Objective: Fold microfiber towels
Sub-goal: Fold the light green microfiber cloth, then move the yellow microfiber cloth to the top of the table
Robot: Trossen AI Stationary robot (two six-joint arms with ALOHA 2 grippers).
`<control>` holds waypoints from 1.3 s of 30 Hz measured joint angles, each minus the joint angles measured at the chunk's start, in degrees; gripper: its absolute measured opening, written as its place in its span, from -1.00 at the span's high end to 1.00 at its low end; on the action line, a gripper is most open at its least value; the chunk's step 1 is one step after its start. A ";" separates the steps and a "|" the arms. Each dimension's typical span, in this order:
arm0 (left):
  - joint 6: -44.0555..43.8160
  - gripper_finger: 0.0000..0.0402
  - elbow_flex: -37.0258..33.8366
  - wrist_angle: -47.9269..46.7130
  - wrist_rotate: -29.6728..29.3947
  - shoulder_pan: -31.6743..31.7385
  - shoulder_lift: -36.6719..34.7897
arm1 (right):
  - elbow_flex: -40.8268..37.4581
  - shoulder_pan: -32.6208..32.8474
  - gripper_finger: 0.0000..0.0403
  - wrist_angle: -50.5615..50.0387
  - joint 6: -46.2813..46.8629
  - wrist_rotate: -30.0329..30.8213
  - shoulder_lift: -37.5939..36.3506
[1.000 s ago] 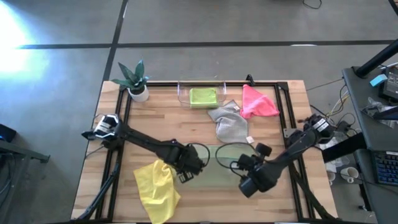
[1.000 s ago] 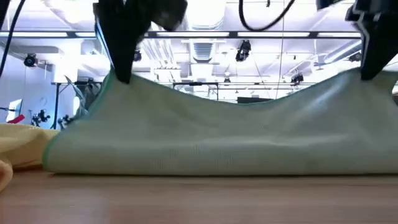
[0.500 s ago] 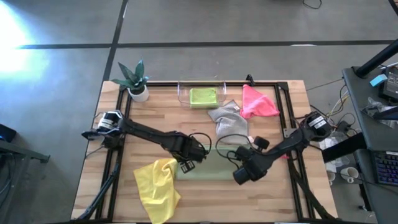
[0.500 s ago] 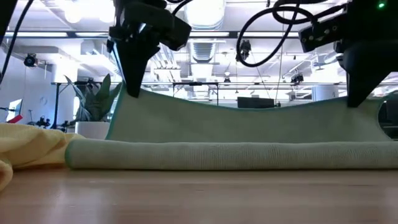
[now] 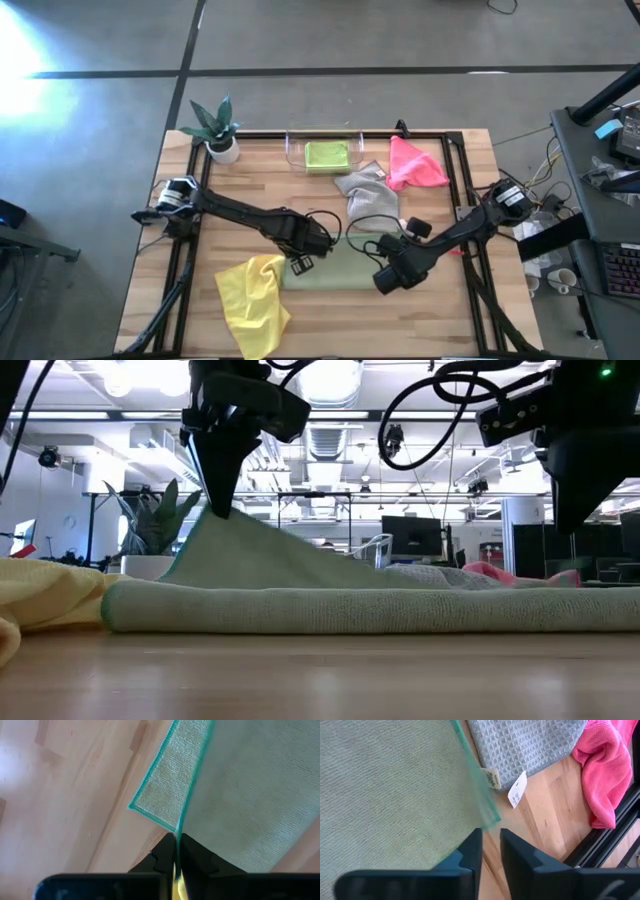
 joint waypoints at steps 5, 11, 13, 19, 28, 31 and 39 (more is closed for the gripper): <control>0.02 0.69 0.00 0.00 -0.04 0.00 0.00 | 0.00 -0.11 0.50 -0.20 0.09 0.60 -0.10; -0.01 0.40 0.01 -0.65 1.75 0.87 -0.72 | 0.00 -0.08 0.43 -1.99 -1.15 0.60 -3.76; -0.35 0.36 0.59 -0.40 2.94 1.03 -1.58 | 0.00 0.03 0.43 -2.97 -1.16 0.55 -6.66; -0.54 0.34 1.60 6.67 3.15 -1.91 -3.74 | -1.05 3.90 0.49 0.66 3.51 -0.93 -17.68; -2.51 0.34 -3.06 27.96 -0.02 -9.75 -3.67 | -16.16 9.68 0.71 25.40 11.35 -0.79 -27.92; -7.53 0.34 -5.11 26.46 2.46 -12.27 -3.70 | -19.33 10.40 0.82 30.77 11.43 -0.99 -28.39; -17.50 0.34 -10.68 24.90 13.38 -19.26 -3.89 | -21.38 10.56 0.95 31.17 10.96 -1.96 -28.17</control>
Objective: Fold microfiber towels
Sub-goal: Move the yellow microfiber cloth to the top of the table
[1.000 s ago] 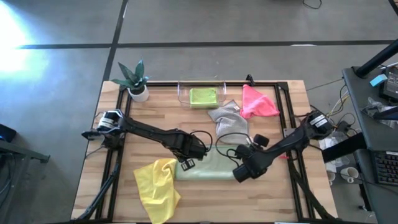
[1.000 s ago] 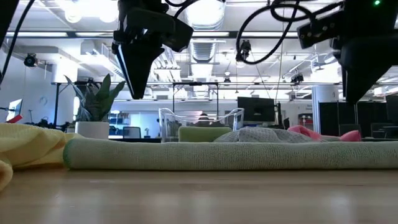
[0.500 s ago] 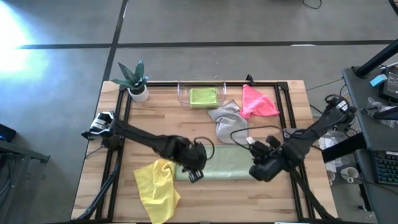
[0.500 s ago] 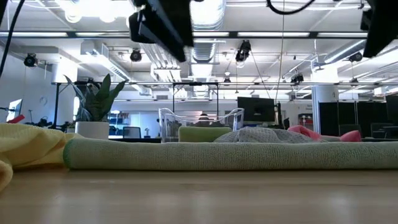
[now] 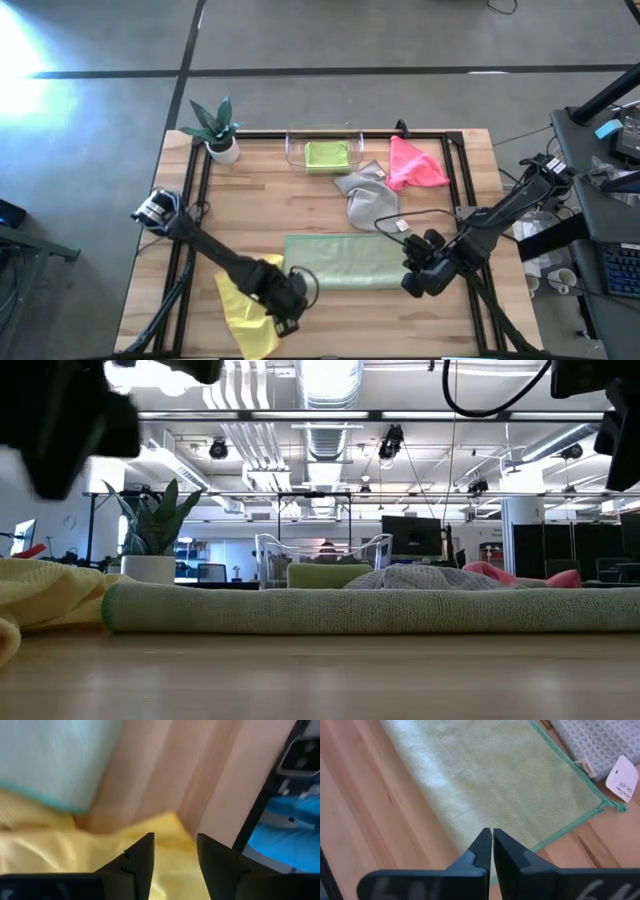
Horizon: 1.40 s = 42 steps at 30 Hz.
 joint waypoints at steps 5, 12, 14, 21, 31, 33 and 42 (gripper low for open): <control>-5.49 0.34 -3.53 0.22 1.99 -2.38 -0.05 | 0.00 0.00 0.96 -0.08 -1.79 -0.04 0.00; -8.64 0.34 -10.83 0.48 3.36 -2.08 -0.13 | 0.00 -0.02 0.96 -0.11 -1.78 -0.04 0.00; -8.67 0.34 -12.57 0.26 3.34 -1.33 -0.13 | 0.00 -0.02 0.96 -0.11 -1.80 -0.04 0.00; -8.60 0.34 -17.66 -3.29 3.09 2.81 -0.44 | -0.02 -0.02 0.96 -0.11 -1.15 -0.04 0.00; -0.53 0.34 -22.35 -9.62 -2.86 13.10 -1.01 | -0.02 -0.02 0.96 -0.13 0.75 -0.04 0.02; 2.49 0.34 -22.98 -9.74 -4.71 15.75 -1.78 | -0.03 -0.02 0.96 -0.14 1.60 -0.04 0.02; 18.61 0.34 -23.39 -10.15 -12.47 28.71 -3.48 | -0.04 -0.02 0.96 -0.22 3.76 -0.04 0.04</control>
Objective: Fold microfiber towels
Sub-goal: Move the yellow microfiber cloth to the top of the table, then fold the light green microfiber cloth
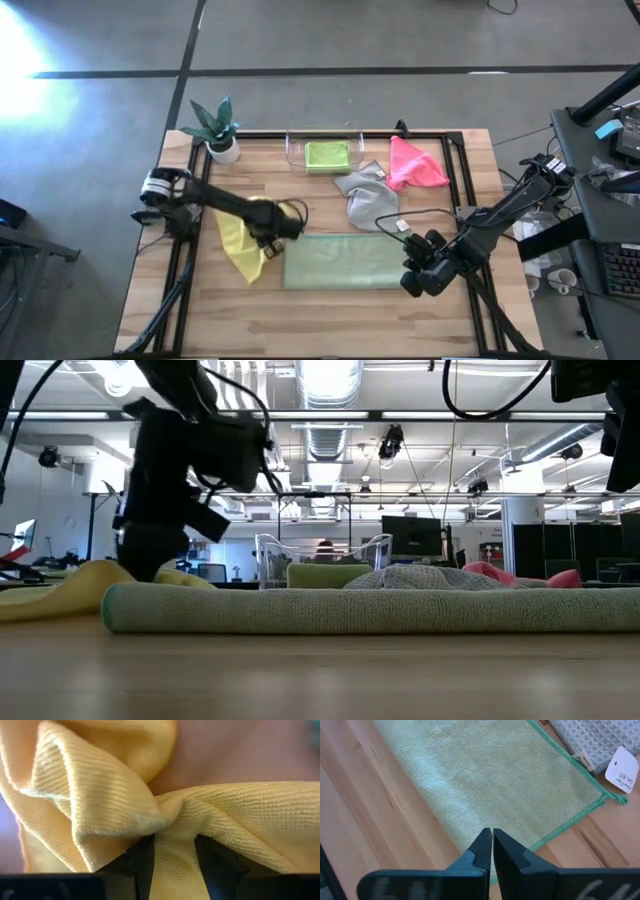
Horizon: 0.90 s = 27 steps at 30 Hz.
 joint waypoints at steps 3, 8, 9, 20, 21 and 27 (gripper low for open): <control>5.01 0.34 -0.03 0.15 -2.31 4.87 -0.13 | -0.02 0.00 0.96 -0.04 0.57 0.00 0.00; 13.43 0.34 -0.03 0.69 -3.41 13.18 -0.14 | -0.02 0.00 0.96 -0.05 2.85 0.00 0.00; 14.96 0.34 -0.03 0.89 -3.76 14.53 -0.25 | -0.02 -0.01 0.96 -0.07 3.39 0.00 0.00; 24.08 0.34 4.26 2.99 -8.23 18.88 -8.01 | -0.39 -0.13 0.96 -0.31 13.03 0.04 0.70; 24.08 0.34 4.40 4.02 -8.14 18.31 -9.40 | -0.44 -0.13 0.96 -0.31 13.83 0.02 1.17; 22.27 0.34 4.18 10.51 -2.16 13.19 -17.36 | -0.44 -0.13 0.96 0.15 18.72 0.03 4.97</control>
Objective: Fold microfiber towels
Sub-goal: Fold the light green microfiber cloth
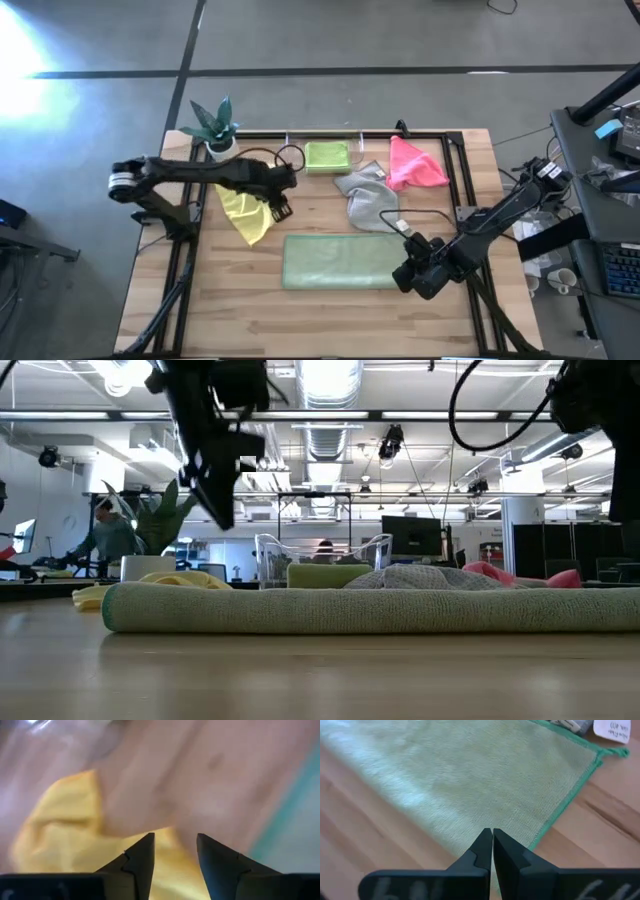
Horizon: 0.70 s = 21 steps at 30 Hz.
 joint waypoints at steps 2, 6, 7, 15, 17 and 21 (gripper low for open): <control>-0.78 0.34 -0.04 3.27 1.80 -2.57 -1.54 | 0.00 0.00 0.96 0.02 1.62 -0.01 1.68; -1.44 0.34 -0.08 10.10 1.93 -8.05 -1.91 | 0.00 0.00 0.96 0.27 5.74 -0.02 5.68; -1.47 0.34 -0.10 11.53 1.93 -9.39 -1.45 | 0.04 0.00 0.96 0.36 6.71 -0.01 6.66; -8.19 0.34 -0.10 19.17 2.08 -18.14 5.80 | 0.31 0.00 0.96 3.06 8.31 -0.45 12.29; -10.51 0.34 -0.10 19.96 2.09 -19.90 8.00 | 0.31 0.00 0.96 3.52 8.08 -0.47 13.00; -14.91 0.34 -0.12 20.22 2.15 -22.56 11.82 | 0.31 0.00 0.96 4.06 7.91 -0.49 14.12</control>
